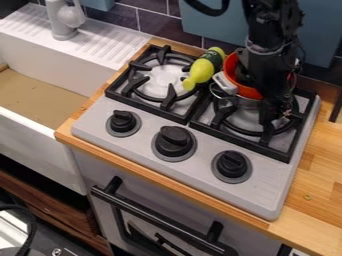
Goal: Llevar la olla roja al quemador izquierdo
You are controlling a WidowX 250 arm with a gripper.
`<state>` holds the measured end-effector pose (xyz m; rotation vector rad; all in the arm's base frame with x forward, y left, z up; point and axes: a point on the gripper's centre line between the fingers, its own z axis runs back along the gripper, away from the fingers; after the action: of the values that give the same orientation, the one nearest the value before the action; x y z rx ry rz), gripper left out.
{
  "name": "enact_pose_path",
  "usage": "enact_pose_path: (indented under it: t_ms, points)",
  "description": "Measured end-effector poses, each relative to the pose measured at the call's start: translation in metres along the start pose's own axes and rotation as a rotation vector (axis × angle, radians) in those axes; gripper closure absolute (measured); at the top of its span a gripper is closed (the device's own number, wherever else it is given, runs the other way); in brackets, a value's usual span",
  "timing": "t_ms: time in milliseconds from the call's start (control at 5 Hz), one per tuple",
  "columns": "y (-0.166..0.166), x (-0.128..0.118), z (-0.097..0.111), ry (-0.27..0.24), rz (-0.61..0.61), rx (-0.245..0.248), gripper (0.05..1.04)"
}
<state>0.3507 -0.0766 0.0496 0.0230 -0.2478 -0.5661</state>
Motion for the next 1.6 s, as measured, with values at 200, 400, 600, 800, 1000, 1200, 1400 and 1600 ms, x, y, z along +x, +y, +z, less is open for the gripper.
enact_pose_path:
  t_ms: [200, 400, 600, 800, 1000, 1200, 1400, 1600]
  points:
    - [0.0, -0.003, 0.0, 0.0, -0.005, 0.0, 0.672]
    - [0.001, 0.003, 0.009, -0.049, -0.014, 0.032, 0.905]
    - [0.002, 0.007, 0.013, -0.042, 0.003, 0.028, 0.994]
    - [0.0, 0.012, 0.024, -0.06, 0.014, 0.019, 1.007]
    - [-0.001, 0.016, 0.031, -0.073, 0.015, 0.011, 1.007]
    - [-0.009, 0.012, 0.053, -0.124, -0.006, -0.013, 1.007]
    - [-0.015, 0.006, 0.068, -0.131, -0.001, -0.019, 1.007]
    - [-0.01, -0.004, 0.08, -0.137, -0.018, -0.038, 1.007]
